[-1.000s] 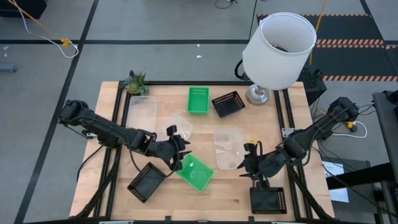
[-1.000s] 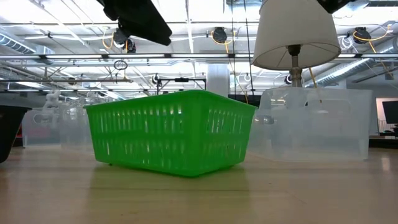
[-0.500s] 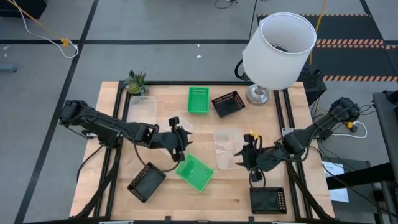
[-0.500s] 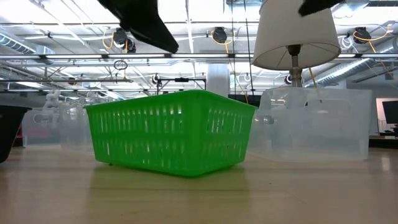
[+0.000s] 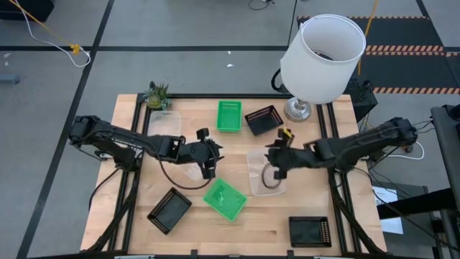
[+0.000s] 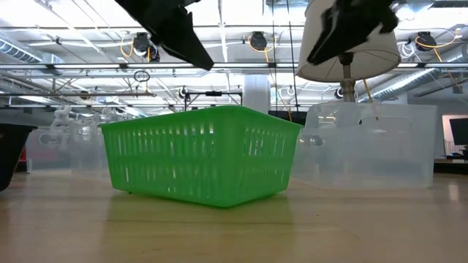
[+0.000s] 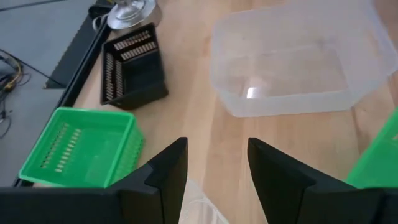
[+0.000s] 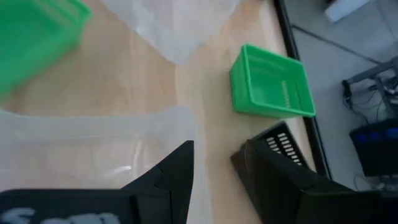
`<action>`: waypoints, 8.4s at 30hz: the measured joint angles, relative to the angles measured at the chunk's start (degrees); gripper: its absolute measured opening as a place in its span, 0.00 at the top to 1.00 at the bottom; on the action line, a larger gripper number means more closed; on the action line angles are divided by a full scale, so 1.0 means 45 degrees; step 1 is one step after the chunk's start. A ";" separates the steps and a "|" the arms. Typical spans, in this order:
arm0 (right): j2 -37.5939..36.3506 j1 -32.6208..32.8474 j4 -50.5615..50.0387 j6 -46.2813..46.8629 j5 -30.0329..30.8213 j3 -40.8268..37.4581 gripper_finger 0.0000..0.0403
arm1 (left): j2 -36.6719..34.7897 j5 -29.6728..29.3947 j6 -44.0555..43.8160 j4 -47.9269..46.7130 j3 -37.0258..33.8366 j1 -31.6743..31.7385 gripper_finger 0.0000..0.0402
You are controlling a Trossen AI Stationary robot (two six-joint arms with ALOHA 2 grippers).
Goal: Stack baskets by color
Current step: Stack the top black bin on top of the bottom right black bin, then stack the middle transparent bin on top of the right transparent bin
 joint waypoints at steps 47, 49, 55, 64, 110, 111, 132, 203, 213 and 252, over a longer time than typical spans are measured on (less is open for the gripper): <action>0.4783 -0.8258 0.0525 -0.6420 -0.5576 0.0005 0.83 | 0.0000 0.0230 0.0337 -0.0042 0.0000 -0.0484 0.58; 0.4917 -0.8303 0.0603 -0.6516 -0.5571 0.0005 0.89 | 0.0000 0.0230 0.0337 -0.0016 0.0000 -0.0484 0.58; 0.4174 -0.7994 0.0419 -0.5827 -0.4703 0.0000 0.96 | 0.0000 0.0230 0.0483 -0.0021 0.0000 -0.0484 0.58; 0.1111 -0.6313 -0.1617 -0.3218 -0.3247 0.0000 0.98 | 0.0000 0.0228 0.0661 0.0046 0.0000 -0.0484 0.58; -0.2180 0.3847 -0.3938 0.7842 -0.1568 0.0000 0.97 | -0.0005 0.0881 0.2590 0.4024 0.0971 -0.1497 0.35; -0.2126 0.3877 -0.3845 0.7857 -0.1588 0.0000 0.97 | -0.0005 0.0881 0.2554 0.4080 0.0971 -0.1549 0.35; 0.3787 0.9399 -0.8810 1.3026 -0.2247 0.6083 0.97 | -0.0005 -0.0804 0.0643 0.3222 0.0971 -0.2383 0.49; 0.8495 1.2829 -0.9735 1.6478 -0.2621 0.8714 0.94 | 0.0002 -0.0814 -0.1054 0.3151 0.0971 -0.2461 0.54; 0.8495 1.2801 -0.9601 1.6483 -0.2801 0.8270 0.93 | 0.0004 -0.0814 -0.1054 0.3153 0.0971 -0.2465 0.54; 0.5307 1.1565 -0.8498 1.4704 0.0372 0.7660 0.64 | 0.0005 -0.0738 -0.0364 0.2882 0.0971 -0.2991 0.54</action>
